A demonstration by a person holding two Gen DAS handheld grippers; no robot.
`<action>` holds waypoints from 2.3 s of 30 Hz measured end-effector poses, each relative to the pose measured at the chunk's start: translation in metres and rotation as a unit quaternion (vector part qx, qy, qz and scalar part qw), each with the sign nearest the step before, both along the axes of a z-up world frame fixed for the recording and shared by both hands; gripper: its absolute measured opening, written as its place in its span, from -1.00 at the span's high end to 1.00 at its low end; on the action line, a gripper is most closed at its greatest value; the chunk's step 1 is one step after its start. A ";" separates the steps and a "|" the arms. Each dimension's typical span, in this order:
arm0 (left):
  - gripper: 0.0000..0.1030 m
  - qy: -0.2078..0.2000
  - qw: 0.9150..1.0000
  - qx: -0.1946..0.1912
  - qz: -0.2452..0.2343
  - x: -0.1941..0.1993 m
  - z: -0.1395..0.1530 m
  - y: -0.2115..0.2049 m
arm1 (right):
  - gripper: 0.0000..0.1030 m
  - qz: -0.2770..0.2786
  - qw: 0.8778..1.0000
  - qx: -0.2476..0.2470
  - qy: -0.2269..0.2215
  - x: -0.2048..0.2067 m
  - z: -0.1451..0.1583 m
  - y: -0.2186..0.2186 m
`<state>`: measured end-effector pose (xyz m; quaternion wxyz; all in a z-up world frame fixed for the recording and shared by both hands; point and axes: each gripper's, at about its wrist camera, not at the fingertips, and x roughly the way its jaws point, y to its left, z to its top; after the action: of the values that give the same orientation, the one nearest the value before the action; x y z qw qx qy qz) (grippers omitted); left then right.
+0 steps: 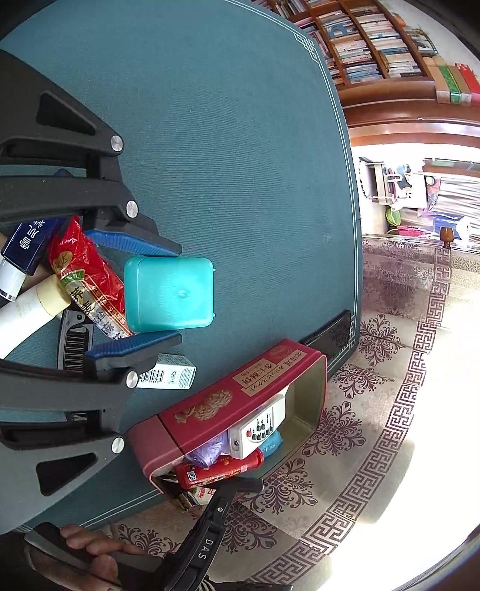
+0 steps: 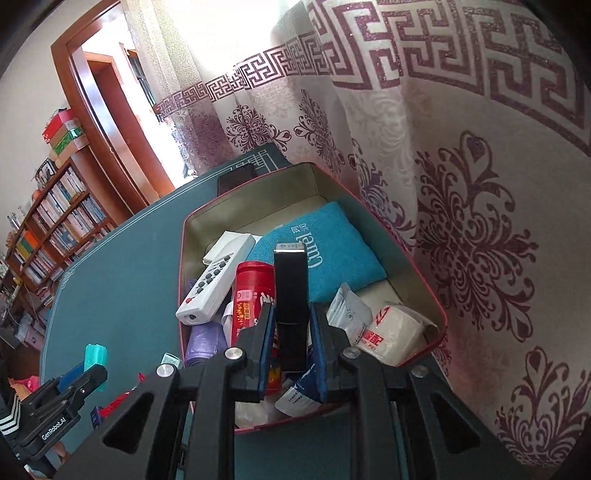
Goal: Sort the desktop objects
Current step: 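Carry the black stick into the tin and open right gripper while left carries soap box toward tin, then lower the teal soap box into the tin and open the left gripper, then move both grippers back toward the remaining table items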
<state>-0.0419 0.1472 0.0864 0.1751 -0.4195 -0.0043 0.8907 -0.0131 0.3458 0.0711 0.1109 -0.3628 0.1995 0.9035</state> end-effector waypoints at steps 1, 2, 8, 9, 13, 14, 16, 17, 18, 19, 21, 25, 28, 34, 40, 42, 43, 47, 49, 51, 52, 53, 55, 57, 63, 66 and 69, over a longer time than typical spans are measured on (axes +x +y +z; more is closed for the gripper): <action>0.16 0.000 1.000 0.000 -0.002 0.000 0.000 0.001 | 0.57 -0.006 1.000 -0.003 0.001 0.001 -0.002 0.000; 0.16 -0.001 1.000 0.000 -0.003 0.001 0.000 0.002 | 0.57 -0.007 1.000 -0.007 0.003 0.002 -0.005 0.000; 0.16 -0.007 1.000 0.018 -0.017 0.002 0.000 0.005 | 0.56 -0.027 0.999 0.025 0.034 0.014 -0.007 -0.011; 0.16 -0.007 1.000 0.022 -0.020 0.002 0.001 0.006 | 0.55 -0.035 0.998 0.035 0.041 0.015 -0.007 -0.012; 0.16 -0.003 0.999 0.033 -0.035 0.005 0.005 0.012 | 0.38 -0.055 0.994 0.065 0.063 0.023 -0.011 -0.018; 0.16 -0.002 0.999 0.033 -0.039 0.005 0.007 0.016 | 0.34 -0.055 0.994 0.069 0.070 0.025 -0.010 -0.019; 0.16 0.001 0.998 0.034 -0.047 0.005 0.011 0.024 | 0.24 -0.062 0.992 0.083 0.077 0.029 -0.009 -0.021; 0.16 0.002 0.998 0.033 -0.052 0.006 0.013 0.028 | 0.14 -0.068 0.990 0.087 0.082 0.031 -0.009 -0.021; 0.16 0.003 0.998 0.033 -0.058 0.006 0.016 0.033 | 0.08 -0.075 0.989 0.088 0.089 0.034 -0.008 -0.020; 0.16 0.004 0.997 0.032 -0.065 0.006 0.019 0.039 | 0.06 -0.083 0.988 0.087 0.095 0.038 -0.007 -0.018; 0.16 0.004 0.996 0.034 -0.079 0.006 0.024 0.052 | 0.00 -0.098 0.986 0.078 0.107 0.044 -0.006 -0.012; 0.16 0.009 0.994 0.042 -0.105 0.004 0.034 0.081 | 0.00 -0.116 0.984 0.065 0.117 0.052 -0.006 -0.005; 0.16 0.014 0.991 0.045 -0.122 0.001 0.040 0.101 | -0.10 -0.129 0.983 0.060 0.116 0.056 -0.007 -0.001; 0.16 0.013 0.989 0.033 -0.143 -0.009 0.037 0.134 | -0.27 -0.137 0.982 0.055 0.122 0.058 -0.008 0.004; -0.01 -0.033 0.988 0.063 -0.140 -0.026 0.020 0.145 | -0.55 -0.155 0.978 0.069 0.121 0.060 -0.006 0.006; -0.10 -0.032 0.989 0.065 -0.133 -0.028 0.017 0.144 | -0.55 -0.163 0.977 0.065 0.121 0.062 -0.007 0.010; -0.10 -0.031 0.989 0.062 -0.129 -0.028 0.017 0.143 | -0.56 -0.167 0.976 0.063 0.122 0.064 -0.008 0.013; -0.10 -0.030 0.991 0.062 -0.114 -0.028 0.014 0.133 | -0.56 -0.171 0.975 0.056 0.126 0.067 -0.009 0.017; -0.10 -0.029 0.992 0.063 -0.103 -0.029 0.015 0.126 | -0.56 -0.172 0.975 0.057 0.127 0.068 -0.009 0.017; -0.10 -0.027 0.993 0.065 -0.096 -0.028 0.016 0.119 | -0.56 -0.171 0.975 0.059 0.130 0.070 -0.008 0.015; -0.10 -0.026 0.993 0.065 -0.097 -0.027 0.016 0.117 | -0.56 -0.171 0.975 0.061 0.131 0.069 -0.008 0.014; -0.10 -0.026 0.993 0.064 -0.099 -0.026 0.016 0.116 | -0.57 -0.170 0.975 0.062 0.131 0.066 -0.008 0.014; -0.10 -0.026 0.993 0.058 -0.103 -0.024 0.013 0.116 | -0.57 -0.170 0.975 0.062 0.132 0.062 -0.007 0.013; -0.10 -0.020 0.993 0.054 -0.104 -0.022 0.012 0.117 | -0.57 -0.170 0.975 0.061 0.132 0.062 -0.008 0.014; -0.10 -0.016 0.995 0.018 -0.092 -0.034 0.006 0.127 | -0.57 -0.169 0.975 0.061 0.134 0.067 -0.008 0.014; -0.10 -0.027 0.996 0.003 -0.088 -0.041 -0.004 0.133 | -0.57 -0.165 0.975 0.062 0.134 0.068 -0.007 0.012; -0.10 -0.025 0.996 -0.003 -0.086 -0.039 -0.006 0.132 | -0.57 -0.160 0.975 0.064 0.138 0.068 -0.006 0.010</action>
<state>-0.0811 0.2792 0.0808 0.2496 -0.4413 0.0299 0.8615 0.0545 0.3558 0.0647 0.2490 -0.1903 0.2102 0.9261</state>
